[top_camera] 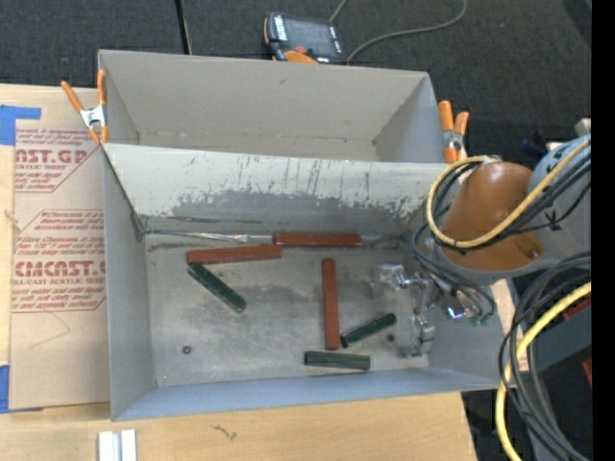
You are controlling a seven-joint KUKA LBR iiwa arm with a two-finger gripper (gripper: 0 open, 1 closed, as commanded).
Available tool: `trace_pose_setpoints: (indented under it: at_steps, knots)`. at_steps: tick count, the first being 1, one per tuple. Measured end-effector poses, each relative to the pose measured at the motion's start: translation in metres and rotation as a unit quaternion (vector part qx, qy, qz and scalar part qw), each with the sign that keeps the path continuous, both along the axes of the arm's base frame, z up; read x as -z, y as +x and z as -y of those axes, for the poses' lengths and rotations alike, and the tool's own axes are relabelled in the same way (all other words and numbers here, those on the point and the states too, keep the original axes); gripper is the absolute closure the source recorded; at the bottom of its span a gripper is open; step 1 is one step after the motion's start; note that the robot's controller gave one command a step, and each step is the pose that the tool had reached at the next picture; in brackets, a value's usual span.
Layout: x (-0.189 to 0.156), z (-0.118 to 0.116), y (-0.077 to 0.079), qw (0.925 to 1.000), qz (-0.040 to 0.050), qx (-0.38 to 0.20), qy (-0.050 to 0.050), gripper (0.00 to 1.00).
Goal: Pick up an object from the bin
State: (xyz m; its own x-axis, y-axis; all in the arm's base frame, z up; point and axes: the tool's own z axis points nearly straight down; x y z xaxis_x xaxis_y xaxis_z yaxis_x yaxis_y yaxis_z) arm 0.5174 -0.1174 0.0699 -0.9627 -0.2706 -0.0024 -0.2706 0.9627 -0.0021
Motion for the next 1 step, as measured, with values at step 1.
trace_pose_setpoints:
  at_steps: [1]
  knots:
    - [0.0002,-0.0884,-0.0196,0.9991,-0.0012,-0.041,0.003,0.00]
